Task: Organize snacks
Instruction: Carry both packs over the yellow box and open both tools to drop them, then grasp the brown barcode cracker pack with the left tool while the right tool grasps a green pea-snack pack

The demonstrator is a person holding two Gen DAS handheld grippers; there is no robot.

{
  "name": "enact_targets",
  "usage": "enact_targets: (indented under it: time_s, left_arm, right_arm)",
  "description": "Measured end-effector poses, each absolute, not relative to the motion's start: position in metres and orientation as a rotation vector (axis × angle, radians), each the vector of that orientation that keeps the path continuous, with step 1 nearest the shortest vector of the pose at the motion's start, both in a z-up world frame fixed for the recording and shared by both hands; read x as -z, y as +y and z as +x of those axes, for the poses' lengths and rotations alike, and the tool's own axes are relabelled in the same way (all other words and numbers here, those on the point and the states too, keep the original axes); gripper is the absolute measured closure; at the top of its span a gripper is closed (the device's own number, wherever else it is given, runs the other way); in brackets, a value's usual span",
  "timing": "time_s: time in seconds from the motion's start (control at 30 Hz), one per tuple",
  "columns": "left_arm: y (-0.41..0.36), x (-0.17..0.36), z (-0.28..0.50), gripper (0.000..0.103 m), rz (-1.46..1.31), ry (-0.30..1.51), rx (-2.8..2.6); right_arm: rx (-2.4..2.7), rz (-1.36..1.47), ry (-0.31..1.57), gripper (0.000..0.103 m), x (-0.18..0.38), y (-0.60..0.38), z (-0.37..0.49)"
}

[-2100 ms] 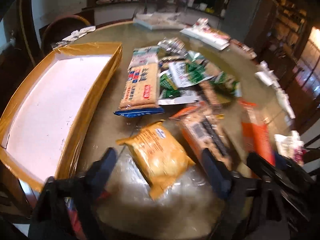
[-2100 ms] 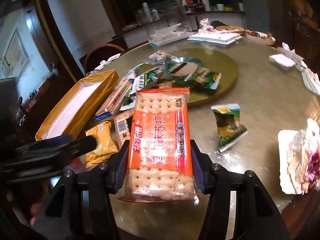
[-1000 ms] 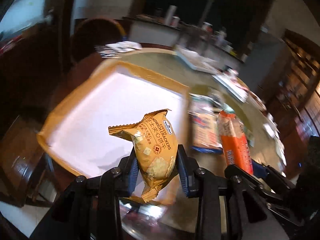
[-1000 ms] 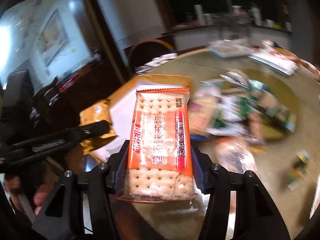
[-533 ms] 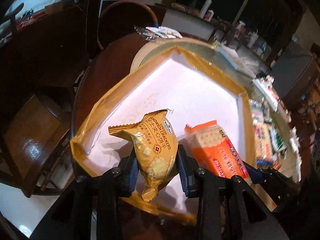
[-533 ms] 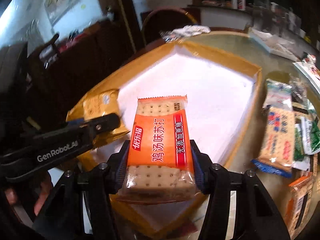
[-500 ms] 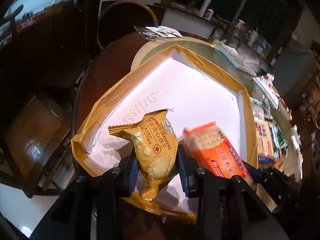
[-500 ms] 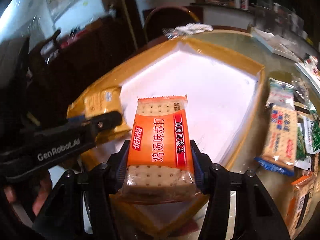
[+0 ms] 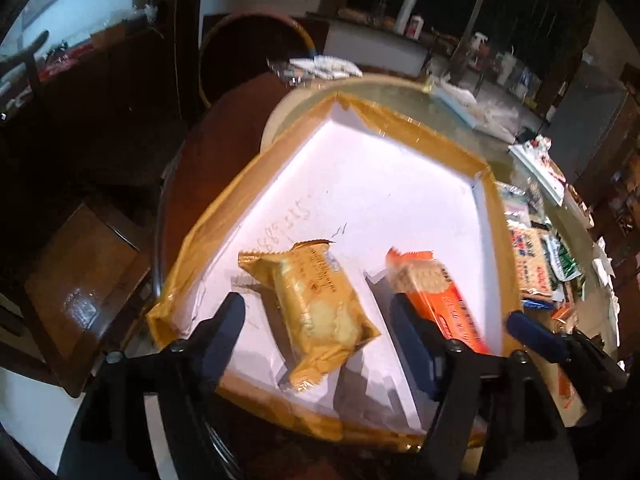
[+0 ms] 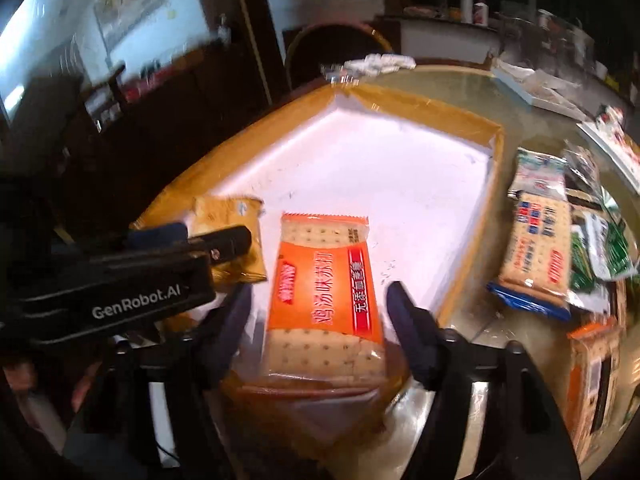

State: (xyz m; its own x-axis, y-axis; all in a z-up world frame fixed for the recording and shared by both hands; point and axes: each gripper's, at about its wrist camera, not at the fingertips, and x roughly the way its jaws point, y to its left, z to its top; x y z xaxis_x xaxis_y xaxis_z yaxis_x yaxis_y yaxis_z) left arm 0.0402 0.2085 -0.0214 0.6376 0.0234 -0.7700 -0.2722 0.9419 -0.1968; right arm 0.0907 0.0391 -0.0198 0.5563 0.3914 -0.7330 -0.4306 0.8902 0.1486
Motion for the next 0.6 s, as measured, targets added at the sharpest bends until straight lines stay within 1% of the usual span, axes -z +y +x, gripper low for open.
enact_targets:
  time_s: [0.07, 0.13, 0.17, 0.27, 0.33, 0.47, 0.6]
  left_arm:
    - [0.199, 0.01, 0.032, 0.027, -0.303, 0.827, -0.159]
    - [0.18, -0.005, 0.021, 0.022, -0.283, 0.779, -0.131]
    - [0.164, -0.014, 0.015, 0.022, -0.273, 0.762, -0.094]
    - [0.119, -0.021, 0.011, 0.019, -0.272, 0.782, 0.022]
    - [0.08, -0.017, 0.016, 0.019, -0.275, 0.83, 0.131]
    - [0.002, 0.008, 0.044, 0.019, -0.255, 0.949, 0.284]
    - [-0.035, 0.029, 0.067, 0.019, -0.261, 0.983, 0.262]
  right_arm:
    - [-0.485, 0.016, 0.819, 0.028, 0.008, 0.013, 0.078]
    - [-0.465, 0.082, 0.798, 0.026, 0.002, -0.018, 0.067]
    - [-0.435, 0.119, 0.786, 0.024, -0.002, -0.042, 0.06]
    - [-0.303, 0.147, 0.768, 0.024, -0.006, -0.104, 0.047]
    - [-0.203, 0.139, 0.783, 0.023, -0.006, -0.137, 0.045]
    - [0.053, 0.117, 0.794, 0.023, -0.001, -0.202, 0.033]
    - [0.098, 0.149, 0.789, 0.023, 0.0, -0.239, 0.025]
